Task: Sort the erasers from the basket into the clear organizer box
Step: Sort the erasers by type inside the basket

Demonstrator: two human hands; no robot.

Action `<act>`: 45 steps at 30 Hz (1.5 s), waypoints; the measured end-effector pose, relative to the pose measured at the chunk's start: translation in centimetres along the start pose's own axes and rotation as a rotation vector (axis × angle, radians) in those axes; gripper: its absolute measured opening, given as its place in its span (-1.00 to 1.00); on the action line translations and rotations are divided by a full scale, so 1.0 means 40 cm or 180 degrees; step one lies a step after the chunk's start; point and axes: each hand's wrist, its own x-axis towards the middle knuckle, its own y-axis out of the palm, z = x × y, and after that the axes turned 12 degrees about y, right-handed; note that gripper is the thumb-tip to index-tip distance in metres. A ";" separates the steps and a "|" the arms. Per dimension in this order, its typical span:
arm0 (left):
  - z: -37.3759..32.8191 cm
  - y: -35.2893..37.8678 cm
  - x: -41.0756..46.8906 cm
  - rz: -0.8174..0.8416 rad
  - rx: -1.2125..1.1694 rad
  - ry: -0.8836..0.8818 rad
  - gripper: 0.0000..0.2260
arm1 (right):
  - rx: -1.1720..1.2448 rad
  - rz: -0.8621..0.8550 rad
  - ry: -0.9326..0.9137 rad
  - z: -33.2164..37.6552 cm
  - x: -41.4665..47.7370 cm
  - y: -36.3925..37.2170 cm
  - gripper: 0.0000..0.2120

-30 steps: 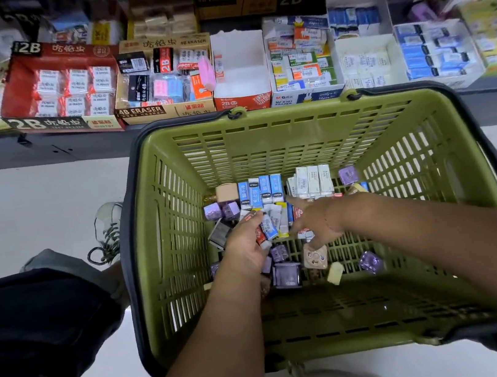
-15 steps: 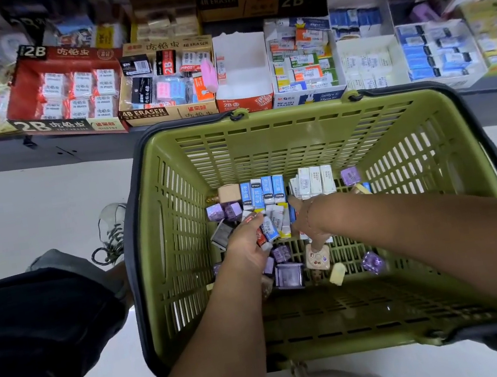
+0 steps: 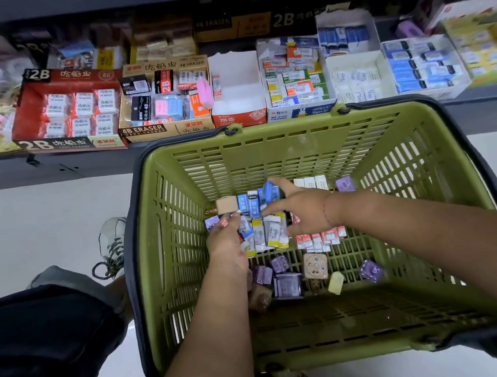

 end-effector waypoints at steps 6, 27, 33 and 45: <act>-0.004 -0.014 0.014 0.0042 0.0025 -0.0152 -0.84 | 0.0165 0.0019 0.0182 -0.003 0.024 0.039 -0.53; -0.016 -0.009 -0.002 0.0560 -0.0009 -0.0244 -0.74 | 0.1958 -0.0432 0.0137 0.084 0.020 0.026 -0.27; -0.006 0.002 -0.008 0.0582 0.0040 -0.0148 -0.70 | 0.1400 -0.0371 0.0117 0.083 0.020 0.032 -0.19; 0.003 0.000 0.022 0.0227 -0.0509 -0.0548 -0.80 | 0.0806 -0.1308 0.0751 0.033 0.087 0.054 -0.35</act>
